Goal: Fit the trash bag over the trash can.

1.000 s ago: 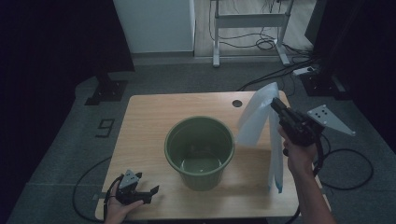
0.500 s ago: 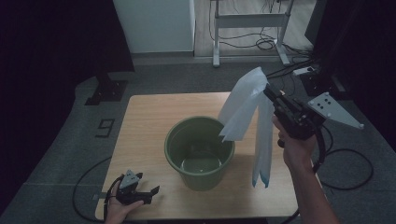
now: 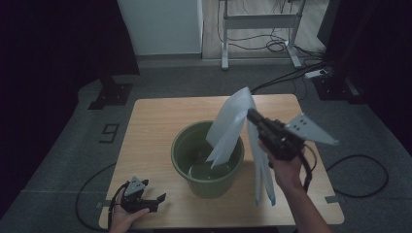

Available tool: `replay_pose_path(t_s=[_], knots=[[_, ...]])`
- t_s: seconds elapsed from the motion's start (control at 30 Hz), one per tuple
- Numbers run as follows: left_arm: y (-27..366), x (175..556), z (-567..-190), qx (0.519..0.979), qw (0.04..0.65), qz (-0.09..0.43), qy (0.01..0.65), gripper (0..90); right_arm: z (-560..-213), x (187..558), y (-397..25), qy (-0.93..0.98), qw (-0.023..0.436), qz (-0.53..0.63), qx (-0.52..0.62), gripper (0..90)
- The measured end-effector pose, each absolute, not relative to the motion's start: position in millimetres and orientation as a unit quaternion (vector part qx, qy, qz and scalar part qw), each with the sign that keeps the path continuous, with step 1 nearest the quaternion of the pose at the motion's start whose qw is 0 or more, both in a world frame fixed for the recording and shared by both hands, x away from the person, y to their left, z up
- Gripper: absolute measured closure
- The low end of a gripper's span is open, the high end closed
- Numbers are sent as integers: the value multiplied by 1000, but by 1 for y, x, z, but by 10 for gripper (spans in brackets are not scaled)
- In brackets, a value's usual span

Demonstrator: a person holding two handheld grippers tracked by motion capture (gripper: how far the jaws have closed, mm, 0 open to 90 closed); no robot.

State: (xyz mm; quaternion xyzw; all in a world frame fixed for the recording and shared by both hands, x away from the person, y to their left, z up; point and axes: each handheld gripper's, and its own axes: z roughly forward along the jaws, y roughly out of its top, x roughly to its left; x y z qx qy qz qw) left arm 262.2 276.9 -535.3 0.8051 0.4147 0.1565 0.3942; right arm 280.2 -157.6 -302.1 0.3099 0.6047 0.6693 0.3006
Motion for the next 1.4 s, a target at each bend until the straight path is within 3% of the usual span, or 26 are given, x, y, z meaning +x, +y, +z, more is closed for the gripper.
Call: replay_pose_path(t_s=[0.03,0.17,0.43,0.53,0.6,0.7,0.87,1.03,1.4], knots=[[276,262,-535,807,392,157,413,70,-323,280,-145,626,295,654,305,890],[277,261,-535,806,393,157,414,70,-354,282,-128,652,275,638,305,889],[277,262,-536,807,390,156,414,70,-382,274,-113,672,242,633,297,877],[277,262,-536,808,390,157,414,70,-387,272,-116,672,222,641,298,830],[277,262,-536,808,390,157,414,70,-386,268,-118,667,220,647,297,729],[277,262,-536,807,389,158,414,69,-382,256,-122,653,246,651,299,545],[277,262,-536,808,388,157,414,70,-381,230,-134,627,292,651,313,385],[277,261,-534,806,392,159,414,69,-392,217,-147,625,298,642,331,353],[279,262,-535,807,389,161,415,69,-452,200,-182,631,300,592,402,281]])
